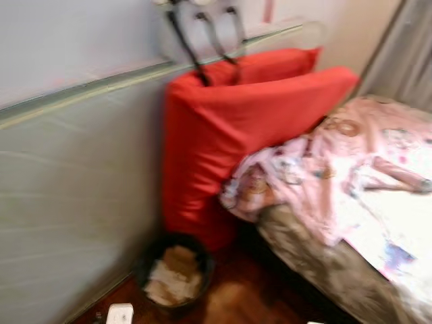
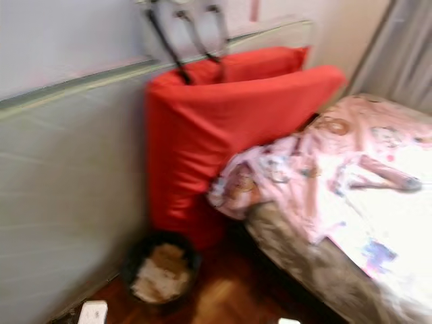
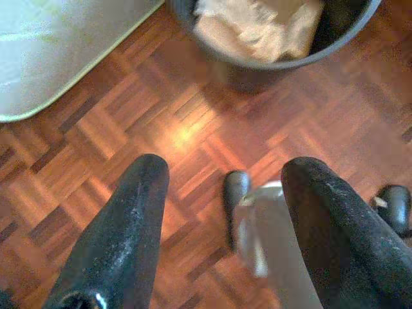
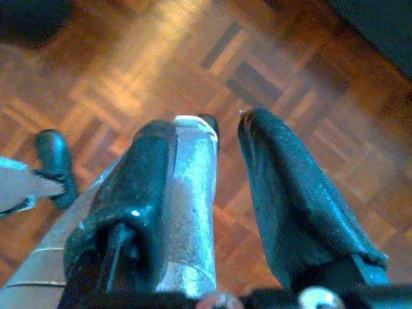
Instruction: Clean up the room
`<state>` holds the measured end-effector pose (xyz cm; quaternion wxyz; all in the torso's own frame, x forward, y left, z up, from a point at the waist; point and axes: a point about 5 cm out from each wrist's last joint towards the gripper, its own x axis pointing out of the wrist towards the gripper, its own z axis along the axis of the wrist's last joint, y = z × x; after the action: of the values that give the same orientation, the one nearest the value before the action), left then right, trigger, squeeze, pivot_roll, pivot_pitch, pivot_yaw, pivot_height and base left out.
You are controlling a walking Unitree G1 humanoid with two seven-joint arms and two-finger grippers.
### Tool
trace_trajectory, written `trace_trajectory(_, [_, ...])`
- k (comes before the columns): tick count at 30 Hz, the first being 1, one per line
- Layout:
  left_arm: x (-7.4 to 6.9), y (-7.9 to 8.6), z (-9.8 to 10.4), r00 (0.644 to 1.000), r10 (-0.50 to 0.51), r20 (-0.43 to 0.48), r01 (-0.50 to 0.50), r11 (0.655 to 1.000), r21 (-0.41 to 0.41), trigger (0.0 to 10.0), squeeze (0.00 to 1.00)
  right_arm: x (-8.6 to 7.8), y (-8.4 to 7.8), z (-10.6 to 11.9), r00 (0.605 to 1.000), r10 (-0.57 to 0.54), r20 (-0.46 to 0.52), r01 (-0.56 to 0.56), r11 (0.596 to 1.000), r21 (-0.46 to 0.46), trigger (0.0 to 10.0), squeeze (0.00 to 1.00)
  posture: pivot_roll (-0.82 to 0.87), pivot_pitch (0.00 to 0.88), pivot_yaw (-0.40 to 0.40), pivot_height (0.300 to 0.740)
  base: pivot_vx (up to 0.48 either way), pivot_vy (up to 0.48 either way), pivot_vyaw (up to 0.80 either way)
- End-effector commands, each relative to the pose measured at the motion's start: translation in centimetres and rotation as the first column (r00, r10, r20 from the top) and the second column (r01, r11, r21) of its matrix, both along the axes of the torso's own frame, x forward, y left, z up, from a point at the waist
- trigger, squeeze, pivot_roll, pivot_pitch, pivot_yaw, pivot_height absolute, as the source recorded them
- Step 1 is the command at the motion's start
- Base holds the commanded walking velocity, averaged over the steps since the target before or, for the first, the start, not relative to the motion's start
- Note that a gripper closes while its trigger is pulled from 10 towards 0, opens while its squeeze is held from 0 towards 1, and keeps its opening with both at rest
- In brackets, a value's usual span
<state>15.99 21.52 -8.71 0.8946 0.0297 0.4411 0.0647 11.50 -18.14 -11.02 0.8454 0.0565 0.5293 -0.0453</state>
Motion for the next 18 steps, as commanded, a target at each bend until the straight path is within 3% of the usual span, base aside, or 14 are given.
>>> trace_trajectory(1, [2.41, -1.98, 0.42, 0.996, -0.066, -0.051, 0.062, 0.995, -0.078, 10.0, 0.00, 7.38, -3.49, 3.35, 0.986, -0.013, 0.166, 0.018, 0.999, -0.030, 10.0, 0.00, -0.01, 0.000, -0.075, 0.740, 0.000, -0.360, 0.00])
trace_trajectory(18, [1.95, -1.92, 0.21, 0.997, -0.041, -0.060, 0.036, 0.996, -0.081, 10.0, 0.00, 7.10, -3.30, 3.21, 0.983, -0.028, 0.181, 0.030, 0.999, -0.012, 10.0, 0.00, -0.01, 0.000, -0.068, 0.740, 0.000, -0.015, 0.00])
